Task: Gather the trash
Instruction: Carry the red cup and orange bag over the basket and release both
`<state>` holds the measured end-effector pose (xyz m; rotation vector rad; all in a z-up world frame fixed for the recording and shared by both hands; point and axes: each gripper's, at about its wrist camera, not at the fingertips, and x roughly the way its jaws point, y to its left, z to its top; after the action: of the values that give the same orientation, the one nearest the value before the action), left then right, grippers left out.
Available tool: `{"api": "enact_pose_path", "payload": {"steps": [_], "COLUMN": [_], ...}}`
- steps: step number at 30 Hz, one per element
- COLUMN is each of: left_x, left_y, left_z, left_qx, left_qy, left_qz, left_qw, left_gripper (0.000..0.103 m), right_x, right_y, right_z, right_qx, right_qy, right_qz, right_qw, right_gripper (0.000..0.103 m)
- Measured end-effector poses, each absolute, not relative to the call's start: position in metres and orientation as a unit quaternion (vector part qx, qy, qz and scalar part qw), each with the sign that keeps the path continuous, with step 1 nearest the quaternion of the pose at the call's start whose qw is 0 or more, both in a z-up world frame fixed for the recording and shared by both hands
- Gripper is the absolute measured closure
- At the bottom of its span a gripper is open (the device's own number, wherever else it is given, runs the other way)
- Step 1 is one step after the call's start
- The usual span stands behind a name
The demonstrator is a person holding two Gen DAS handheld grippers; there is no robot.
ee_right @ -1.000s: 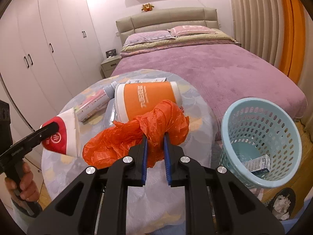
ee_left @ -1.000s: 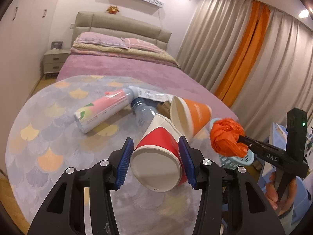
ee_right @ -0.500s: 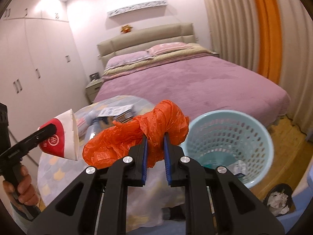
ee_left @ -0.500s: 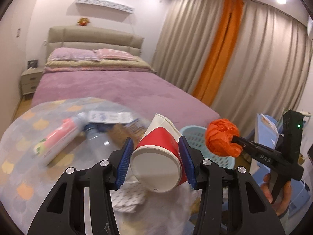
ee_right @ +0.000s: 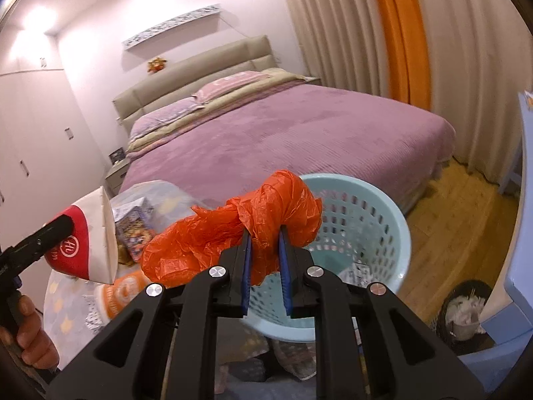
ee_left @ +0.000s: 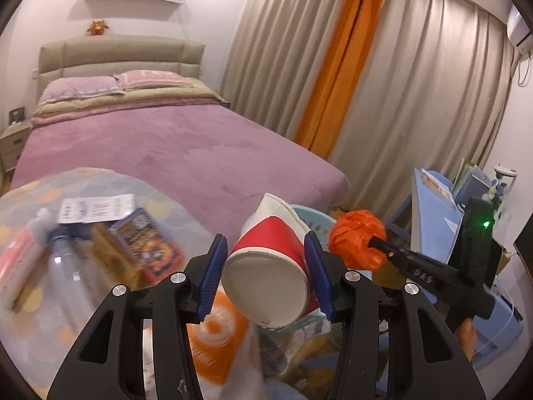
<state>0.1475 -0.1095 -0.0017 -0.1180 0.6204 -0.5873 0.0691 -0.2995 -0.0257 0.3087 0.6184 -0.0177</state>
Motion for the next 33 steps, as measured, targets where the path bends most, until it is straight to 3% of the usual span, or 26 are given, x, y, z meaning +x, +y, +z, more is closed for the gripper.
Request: {"api": "enact_pose_path", "payload": {"steps": [15, 17, 18, 19, 22, 33], "left_x": [0.191, 0.191, 0.19, 0.188, 0.183, 0.161], "left_y": [-0.196, -0.198, -0.198, -0.196, -0.188, -0.132], "left_z": [-0.053, -0.054, -0.054, -0.052, -0.049, -0.021], "left_qx": [-0.022, -0.024, -0.026, -0.028, -0.029, -0.052], "left_qy": [0.387, 0.385, 0.383, 0.379, 0.37, 0.336], "left_qz": [-0.284, -0.285, -0.287, -0.289, -0.285, -0.249], "left_qw": [0.877, 0.878, 0.877, 0.879, 0.884, 0.907], "left_gripper": [0.055, 0.054, 0.048, 0.043, 0.039, 0.039], "right_x": [0.095, 0.096, 0.095, 0.094, 0.092, 0.08], "right_y": [-0.338, -0.341, -0.342, -0.343, -0.347, -0.315], "right_z": [-0.089, -0.091, -0.092, -0.092, -0.091, -0.063], "right_qx": [0.188, 0.191, 0.191, 0.191, 0.193, 0.17], "right_qy": [0.384, 0.384, 0.384, 0.383, 0.374, 0.347], "right_qz": [-0.086, -0.085, -0.086, -0.087, -0.095, -0.049], "right_qw": [0.9, 0.899, 0.899, 0.9, 0.902, 0.921], "right_gripper": [0.088, 0.083, 0.081, 0.076, 0.054, 0.054]}}
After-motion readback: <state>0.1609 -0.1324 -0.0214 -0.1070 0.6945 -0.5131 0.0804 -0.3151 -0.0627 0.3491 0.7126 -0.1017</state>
